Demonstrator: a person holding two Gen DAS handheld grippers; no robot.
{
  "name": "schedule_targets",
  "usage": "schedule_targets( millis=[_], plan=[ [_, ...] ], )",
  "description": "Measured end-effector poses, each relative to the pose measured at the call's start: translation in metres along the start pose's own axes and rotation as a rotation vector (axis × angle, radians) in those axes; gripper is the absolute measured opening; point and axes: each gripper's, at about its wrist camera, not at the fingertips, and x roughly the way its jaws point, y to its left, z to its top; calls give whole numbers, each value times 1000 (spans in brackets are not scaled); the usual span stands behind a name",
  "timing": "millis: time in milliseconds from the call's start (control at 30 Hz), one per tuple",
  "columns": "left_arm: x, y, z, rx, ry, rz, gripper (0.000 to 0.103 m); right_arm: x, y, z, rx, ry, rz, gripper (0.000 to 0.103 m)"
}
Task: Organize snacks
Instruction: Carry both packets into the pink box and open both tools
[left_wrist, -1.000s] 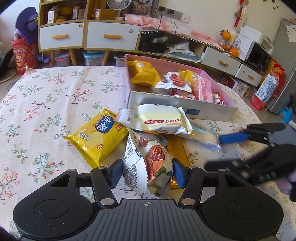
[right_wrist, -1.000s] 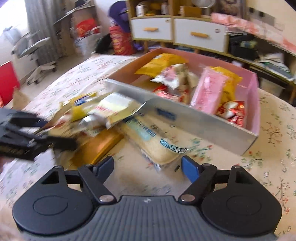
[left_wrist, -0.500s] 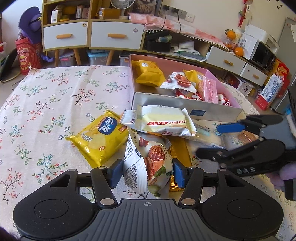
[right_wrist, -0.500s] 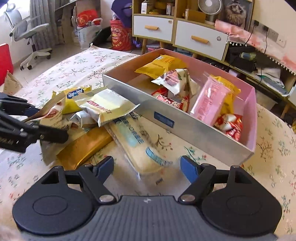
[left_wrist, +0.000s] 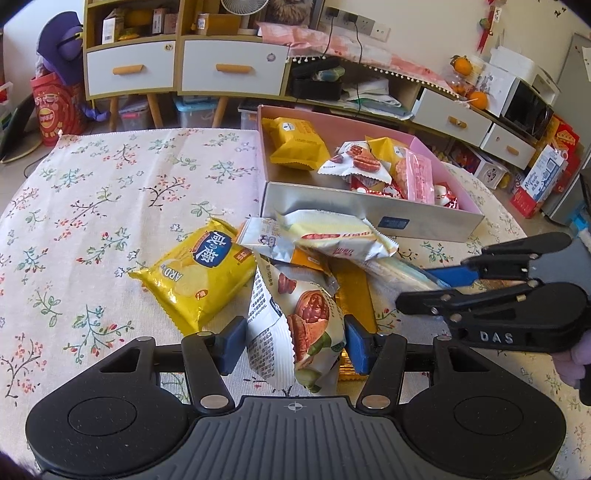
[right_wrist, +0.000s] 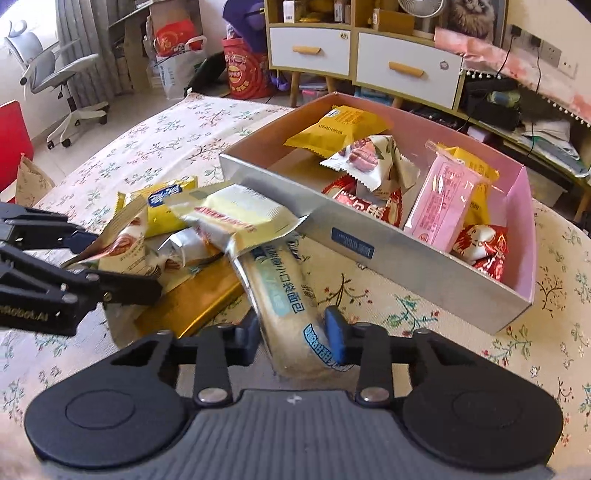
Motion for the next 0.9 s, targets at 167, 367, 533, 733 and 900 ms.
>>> schedule_targets(
  millis=[167, 367, 533, 733, 900],
  plan=[
    [-2, 1, 0, -5, 6, 9, 53, -6, 7, -4, -26, 29, -13, 25],
    [-8, -1, 3, -20, 4, -3, 53, -15, 5, -9, 7, 66, -22, 22],
    [-15, -6, 4, -21, -2, -9, 53, -26, 1, -14, 72, 86, -19, 20],
    [-24, -10, 8, -28, -20, -18, 53, -43, -3, -22, 132, 84, 11, 20],
    [-30, -16, 12, -33, -38, -27, 53, -62, -4, -27, 173, 55, 41, 19]
  ],
)
